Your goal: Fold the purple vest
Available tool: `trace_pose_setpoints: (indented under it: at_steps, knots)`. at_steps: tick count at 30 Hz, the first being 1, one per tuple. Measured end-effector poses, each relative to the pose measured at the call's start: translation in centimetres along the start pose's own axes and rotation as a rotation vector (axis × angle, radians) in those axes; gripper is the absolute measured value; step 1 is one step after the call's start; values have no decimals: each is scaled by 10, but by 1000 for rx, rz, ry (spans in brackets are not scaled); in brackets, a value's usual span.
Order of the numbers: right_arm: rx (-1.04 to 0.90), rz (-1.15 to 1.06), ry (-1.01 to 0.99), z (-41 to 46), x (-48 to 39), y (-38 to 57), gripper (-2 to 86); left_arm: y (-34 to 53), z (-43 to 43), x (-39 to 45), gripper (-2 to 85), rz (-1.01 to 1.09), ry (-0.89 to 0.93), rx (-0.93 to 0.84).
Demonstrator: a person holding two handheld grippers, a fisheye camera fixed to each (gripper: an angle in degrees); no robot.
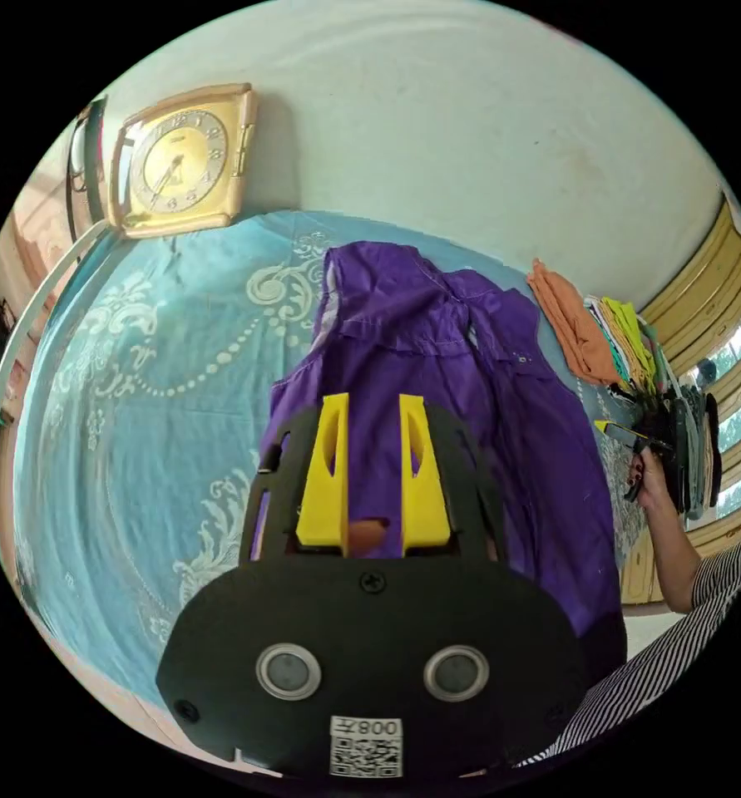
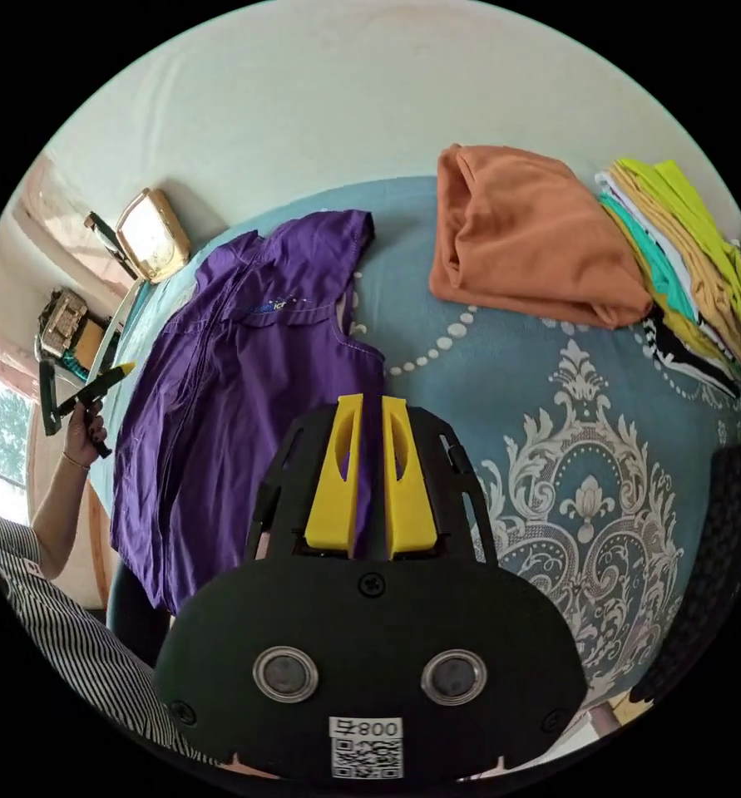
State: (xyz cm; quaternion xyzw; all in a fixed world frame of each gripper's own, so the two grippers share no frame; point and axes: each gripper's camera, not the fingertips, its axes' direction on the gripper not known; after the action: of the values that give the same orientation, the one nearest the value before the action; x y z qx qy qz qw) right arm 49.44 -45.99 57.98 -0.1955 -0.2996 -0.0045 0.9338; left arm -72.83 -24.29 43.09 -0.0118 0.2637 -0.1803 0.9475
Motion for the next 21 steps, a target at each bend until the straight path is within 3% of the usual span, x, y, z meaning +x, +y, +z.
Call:
trace_pose_setpoints:
  at_steps: [4, 9, 16, 21]
  knots:
    - [-32, 98, -96, -1, 31, 20, 72, 12, -12, -67, 137, -163, 39, -94]
    - [-84, 103, -162, -10, 41, 35, 26, 15, -21, -76, 58, -155, 102, -192]
    - [-95, 85, 4, -27, 42, 60, 3, 27, -78, -87, 10, -139, 28, -118]
    - [-143, 69, 29, -31, 55, 77, 6, 36, -92, -86, 24, -85, -45, -211]
